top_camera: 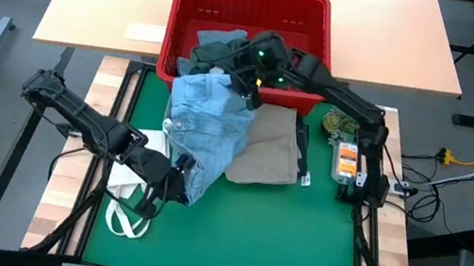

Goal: Fold laundry
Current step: Remove the blue pants from the laundry bin

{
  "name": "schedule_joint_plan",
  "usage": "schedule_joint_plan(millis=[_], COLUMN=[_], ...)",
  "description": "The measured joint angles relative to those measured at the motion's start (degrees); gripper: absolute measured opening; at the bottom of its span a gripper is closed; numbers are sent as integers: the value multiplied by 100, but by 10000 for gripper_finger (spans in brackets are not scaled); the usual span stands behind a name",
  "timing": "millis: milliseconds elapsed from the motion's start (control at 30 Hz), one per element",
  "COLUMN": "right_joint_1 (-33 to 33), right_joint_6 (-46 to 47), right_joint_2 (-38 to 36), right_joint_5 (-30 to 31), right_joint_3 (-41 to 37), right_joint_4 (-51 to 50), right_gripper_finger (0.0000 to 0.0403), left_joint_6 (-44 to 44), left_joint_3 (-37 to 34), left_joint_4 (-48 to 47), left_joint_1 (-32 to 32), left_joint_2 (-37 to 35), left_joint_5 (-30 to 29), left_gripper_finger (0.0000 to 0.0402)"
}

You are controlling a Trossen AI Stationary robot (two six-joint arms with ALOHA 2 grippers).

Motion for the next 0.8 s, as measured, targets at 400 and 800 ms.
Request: schedule_joint_plan(millis=[400, 800], right_joint_1=[-31, -195], right_joint_6=[594, 1830], right_joint_2=[189, 190], right_joint_5=[-13, 562], right_joint_3=[2, 2], right_joint_4=[66, -635], right_gripper_finger=[218, 218], left_joint_6=[2, 7], left_joint_3=[0, 0], left_joint_4=[0, 0], left_joint_1=[-25, -25], left_joint_2=[0, 0], left_joint_5=[-87, -91], left_gripper_finger=[0, 0])
